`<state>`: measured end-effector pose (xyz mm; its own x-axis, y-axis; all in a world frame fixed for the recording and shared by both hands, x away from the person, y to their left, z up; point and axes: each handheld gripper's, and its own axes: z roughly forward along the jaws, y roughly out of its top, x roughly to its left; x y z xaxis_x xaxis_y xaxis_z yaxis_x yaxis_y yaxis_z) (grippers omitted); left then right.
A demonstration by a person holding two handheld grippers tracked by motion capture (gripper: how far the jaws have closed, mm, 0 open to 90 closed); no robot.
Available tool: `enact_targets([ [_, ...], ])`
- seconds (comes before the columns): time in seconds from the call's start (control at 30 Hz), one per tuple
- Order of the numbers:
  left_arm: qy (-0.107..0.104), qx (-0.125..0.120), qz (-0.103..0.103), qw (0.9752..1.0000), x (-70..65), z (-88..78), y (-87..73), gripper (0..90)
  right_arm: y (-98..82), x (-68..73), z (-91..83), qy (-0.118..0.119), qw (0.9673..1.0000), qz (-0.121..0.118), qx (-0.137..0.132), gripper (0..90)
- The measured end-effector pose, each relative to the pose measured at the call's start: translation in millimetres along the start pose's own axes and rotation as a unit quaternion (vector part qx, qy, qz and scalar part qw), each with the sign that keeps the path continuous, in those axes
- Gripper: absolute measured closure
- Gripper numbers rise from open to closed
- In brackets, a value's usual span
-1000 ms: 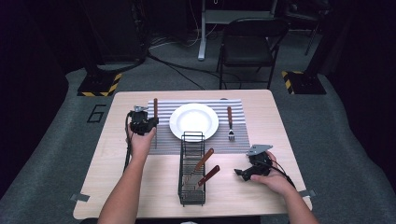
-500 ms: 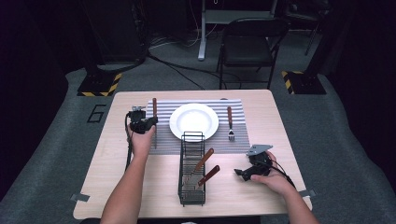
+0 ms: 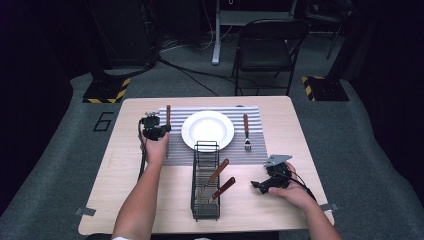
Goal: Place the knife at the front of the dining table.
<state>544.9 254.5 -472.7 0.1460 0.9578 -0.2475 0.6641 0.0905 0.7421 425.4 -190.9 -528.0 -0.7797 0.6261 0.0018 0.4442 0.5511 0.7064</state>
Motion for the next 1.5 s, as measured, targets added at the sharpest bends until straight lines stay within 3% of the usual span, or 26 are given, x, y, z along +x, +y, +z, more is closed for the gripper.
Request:
enact_targets([
  [0.33, -0.004, 0.005, -0.041, 0.9991, 13.1, 10.4, -2.0, 79.9, 0.0, 0.0, 0.0, 0.0, 1.0, 0.0, 0.0, 0.0],
  [1.0, -0.013, 0.012, -0.051, 0.9986, 14.7, 30.7, -9.7, 79.8, 0.0, 0.1, 0.1, 0.0, 1.0, 0.0, 0.0, 0.0],
  [1.2, -0.013, 0.014, -0.071, 0.9973, 18.0, 34.4, -11.6, 79.8, 0.0, 0.1, 0.1, 0.0, 1.0, 0.0, 0.0, 0.0],
  [1.5, -0.01, 0.014, -0.081, 0.9966, 18.1, 42.3, -15.5, 80.0, 0.0, 0.1, 0.1, -0.001, 1.0, -0.001, 0.0, 0.0],
])
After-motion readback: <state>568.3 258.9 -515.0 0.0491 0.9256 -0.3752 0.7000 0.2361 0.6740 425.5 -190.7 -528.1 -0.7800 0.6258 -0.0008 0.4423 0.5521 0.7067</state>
